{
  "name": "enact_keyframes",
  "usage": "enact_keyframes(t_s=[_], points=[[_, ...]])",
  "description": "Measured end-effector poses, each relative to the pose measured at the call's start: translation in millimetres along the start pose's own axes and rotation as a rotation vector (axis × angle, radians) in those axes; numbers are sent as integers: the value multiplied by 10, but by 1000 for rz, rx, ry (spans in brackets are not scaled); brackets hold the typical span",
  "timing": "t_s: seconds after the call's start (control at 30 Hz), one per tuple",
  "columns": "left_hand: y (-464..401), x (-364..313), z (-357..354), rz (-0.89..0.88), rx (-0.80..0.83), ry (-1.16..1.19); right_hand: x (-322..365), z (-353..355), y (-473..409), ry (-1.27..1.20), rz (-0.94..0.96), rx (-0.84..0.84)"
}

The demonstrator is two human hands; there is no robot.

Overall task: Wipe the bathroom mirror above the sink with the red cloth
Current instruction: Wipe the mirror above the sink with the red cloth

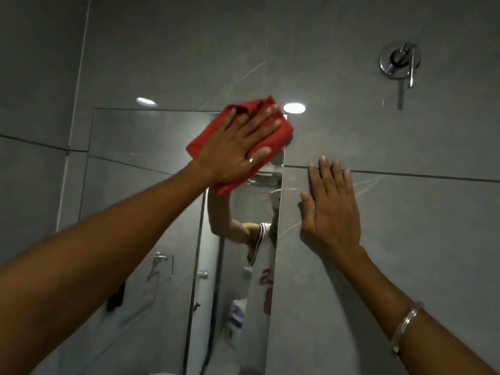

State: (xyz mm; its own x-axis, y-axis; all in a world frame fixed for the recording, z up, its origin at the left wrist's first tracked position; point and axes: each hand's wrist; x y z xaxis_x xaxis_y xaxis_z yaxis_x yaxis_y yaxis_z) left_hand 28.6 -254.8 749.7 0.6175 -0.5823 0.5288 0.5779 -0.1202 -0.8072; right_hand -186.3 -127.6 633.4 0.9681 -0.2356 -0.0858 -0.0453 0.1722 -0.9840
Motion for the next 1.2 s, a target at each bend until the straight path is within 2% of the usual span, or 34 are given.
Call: enact_keyframes(t_s=[0.1,0.2,0.33,0.47,0.57,0.63,0.77,0.9,0.97,1.07,1.2], points=[[-136,-28,-10,67,-36,-16,16,-31,37,1,-13,-38],[139,-287,-129,6,-56,-19,43,-73,149,-2,1,-30],[906,-867,-451,-117,-26,22,78,-135,463,-24,57,-25],[1905,-1599,-834,-99,-43,84,68,-178,848,-103,8,-47],[2704,-2179,-1075,-96,8,138,76,-218,1066,-78,32,-22],[3251,-2542,-1204,-154,89,182,79,-237,1131,-47,32,-13],[3940,-2926,-1305,-177,241,230,98,-196,1143,-34,34,4],[3871,-2824,-1245,-198,307,229,143,-82,1109,-18,29,85],[3585,-2668,-1136,-117,266,222,146,-22,1044,-22,44,134],[2793,-2264,-925,71,170,189,156,44,738,-47,107,119],[1478,-1576,-618,227,27,168,217,26,41,-77,98,46]])
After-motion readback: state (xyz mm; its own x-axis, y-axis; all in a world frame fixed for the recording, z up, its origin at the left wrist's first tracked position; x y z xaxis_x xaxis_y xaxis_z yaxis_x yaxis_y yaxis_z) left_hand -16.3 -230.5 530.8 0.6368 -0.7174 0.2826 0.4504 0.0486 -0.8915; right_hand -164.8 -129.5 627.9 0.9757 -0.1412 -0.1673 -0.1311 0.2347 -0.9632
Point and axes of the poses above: each hand's wrist, its own y-axis away from the middle knuckle, its own z-axis out of the back of the hand, x = y × z, and after that the axes turned 2 degrees about -z, right-handed
